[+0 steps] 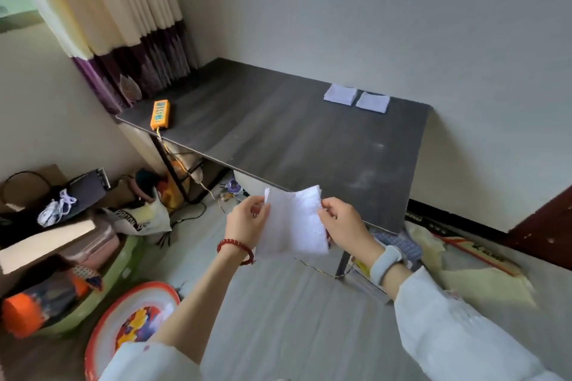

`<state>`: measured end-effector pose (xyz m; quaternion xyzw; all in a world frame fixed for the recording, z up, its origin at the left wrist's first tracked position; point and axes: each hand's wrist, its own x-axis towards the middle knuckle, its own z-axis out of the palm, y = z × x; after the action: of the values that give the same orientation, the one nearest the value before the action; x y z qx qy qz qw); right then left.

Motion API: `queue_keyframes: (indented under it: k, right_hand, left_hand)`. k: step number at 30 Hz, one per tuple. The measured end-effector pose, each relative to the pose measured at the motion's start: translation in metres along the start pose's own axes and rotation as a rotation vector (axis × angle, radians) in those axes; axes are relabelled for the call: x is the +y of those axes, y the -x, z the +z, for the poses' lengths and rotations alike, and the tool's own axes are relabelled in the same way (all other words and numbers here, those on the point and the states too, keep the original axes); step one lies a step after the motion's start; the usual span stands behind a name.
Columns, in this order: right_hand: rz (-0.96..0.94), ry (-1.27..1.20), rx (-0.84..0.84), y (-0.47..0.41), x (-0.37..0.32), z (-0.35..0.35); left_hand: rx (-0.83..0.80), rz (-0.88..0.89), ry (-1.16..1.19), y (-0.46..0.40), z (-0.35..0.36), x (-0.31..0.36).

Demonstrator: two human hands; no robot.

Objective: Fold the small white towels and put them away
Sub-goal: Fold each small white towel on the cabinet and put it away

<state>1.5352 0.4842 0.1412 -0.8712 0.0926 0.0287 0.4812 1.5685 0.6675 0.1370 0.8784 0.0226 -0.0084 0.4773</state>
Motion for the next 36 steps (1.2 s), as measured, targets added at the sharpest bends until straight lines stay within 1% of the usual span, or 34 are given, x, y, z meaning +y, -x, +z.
queue_keyframes:
  k: [4, 9, 13, 18, 25, 29, 36]
  right_hand:
    - [0.11, -0.063, 0.105, -0.081, 0.006, -0.023]
    - [0.194, -0.06, 0.211, -0.197, 0.037, -0.054]
    - [0.229, -0.049, 0.293, -0.302, 0.058, -0.087]
    - [0.284, -0.026, 0.408, -0.427, 0.085, -0.135]
    - [0.373, 0.027, 0.544, -0.548, 0.117, -0.193]
    - [0.399, 0.056, 0.625, -0.604, 0.147, -0.22]
    - [0.475, 0.053, 0.617, -0.671, 0.198, -0.237]
  left_hand:
    - [-0.176, 0.022, 0.028, -0.1, 0.033, 0.024]
    - [-0.334, 0.029, 0.076, -0.221, 0.094, 0.053]
    - [-0.389, 0.065, 0.073, -0.327, 0.15, 0.081]
    - [-0.419, 0.049, 0.021, -0.456, 0.231, 0.122]
    - [-0.534, 0.052, -0.021, -0.572, 0.325, 0.166]
    - [-0.571, 0.113, -0.068, -0.626, 0.378, 0.181]
    - [-0.587, 0.127, -0.139, -0.682, 0.442, 0.181]
